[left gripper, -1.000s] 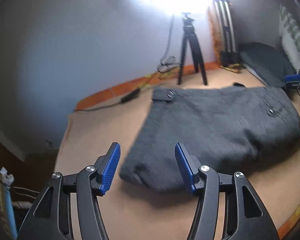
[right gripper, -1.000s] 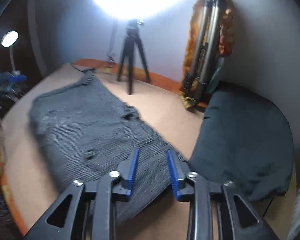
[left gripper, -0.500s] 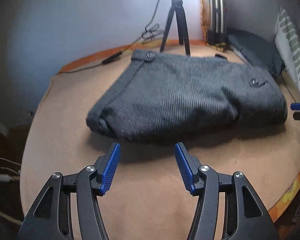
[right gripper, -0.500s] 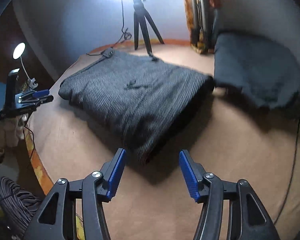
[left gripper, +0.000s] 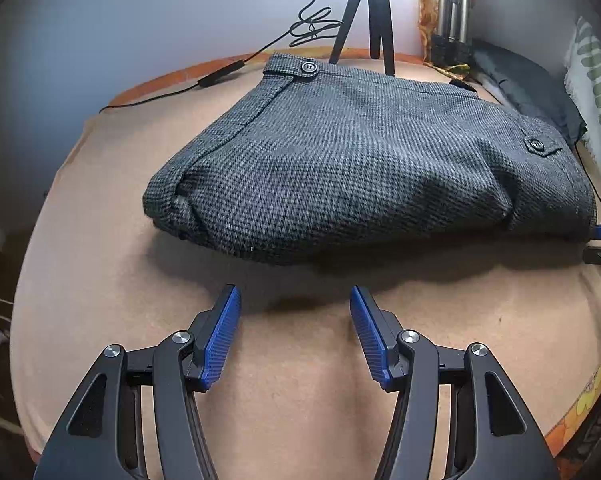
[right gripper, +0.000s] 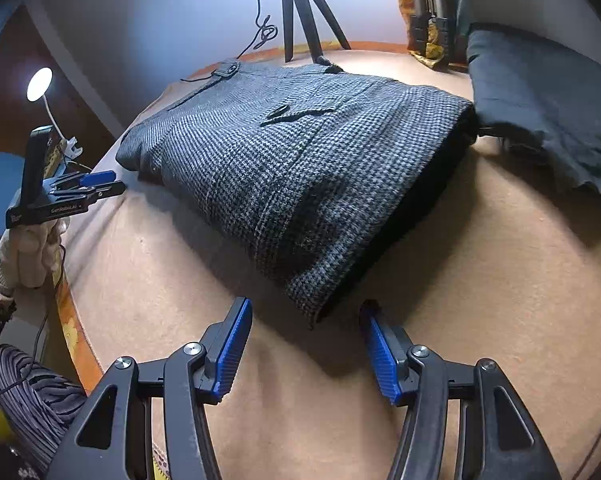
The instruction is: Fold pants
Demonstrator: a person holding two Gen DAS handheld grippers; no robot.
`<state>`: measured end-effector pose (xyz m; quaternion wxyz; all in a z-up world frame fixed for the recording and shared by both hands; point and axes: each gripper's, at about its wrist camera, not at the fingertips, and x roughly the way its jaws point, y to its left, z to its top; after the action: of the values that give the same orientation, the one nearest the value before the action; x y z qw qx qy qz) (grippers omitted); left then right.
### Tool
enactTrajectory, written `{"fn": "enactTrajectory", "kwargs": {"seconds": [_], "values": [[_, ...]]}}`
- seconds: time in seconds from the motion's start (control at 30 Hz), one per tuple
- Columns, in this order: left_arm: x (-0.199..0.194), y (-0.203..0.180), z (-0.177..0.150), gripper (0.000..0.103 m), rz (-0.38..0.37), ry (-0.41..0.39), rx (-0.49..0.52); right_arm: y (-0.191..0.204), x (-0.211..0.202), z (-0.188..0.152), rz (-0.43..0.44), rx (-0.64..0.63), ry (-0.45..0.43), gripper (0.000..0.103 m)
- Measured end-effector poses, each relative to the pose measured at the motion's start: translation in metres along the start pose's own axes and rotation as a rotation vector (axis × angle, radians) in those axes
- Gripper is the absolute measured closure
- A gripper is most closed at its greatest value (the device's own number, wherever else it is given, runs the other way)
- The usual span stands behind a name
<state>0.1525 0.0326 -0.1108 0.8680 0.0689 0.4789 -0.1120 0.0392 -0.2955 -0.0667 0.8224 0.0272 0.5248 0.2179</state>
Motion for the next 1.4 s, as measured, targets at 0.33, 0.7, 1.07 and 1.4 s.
{"fn": "enactTrajectory", "kwargs": {"seconds": [0.33,0.7,1.07,1.4], "values": [[0.016,-0.009,0.016,0.047,-0.011,-0.018,0.009,0.005,0.010,0.012,0.013,0.010,-0.023,0.056],[0.008,-0.005,0.035,0.096,-0.107,-0.042,-0.006,0.003,-0.003,0.021,0.074,0.036,-0.073,0.085],[-0.032,0.014,0.053,0.099,-0.206,-0.049,-0.056,-0.024,-0.037,0.036,0.223,0.186,-0.200,0.090],[-0.043,0.022,0.023,0.099,-0.106,0.030,-0.007,-0.021,-0.041,0.036,0.160,0.185,-0.169,0.091]]}}
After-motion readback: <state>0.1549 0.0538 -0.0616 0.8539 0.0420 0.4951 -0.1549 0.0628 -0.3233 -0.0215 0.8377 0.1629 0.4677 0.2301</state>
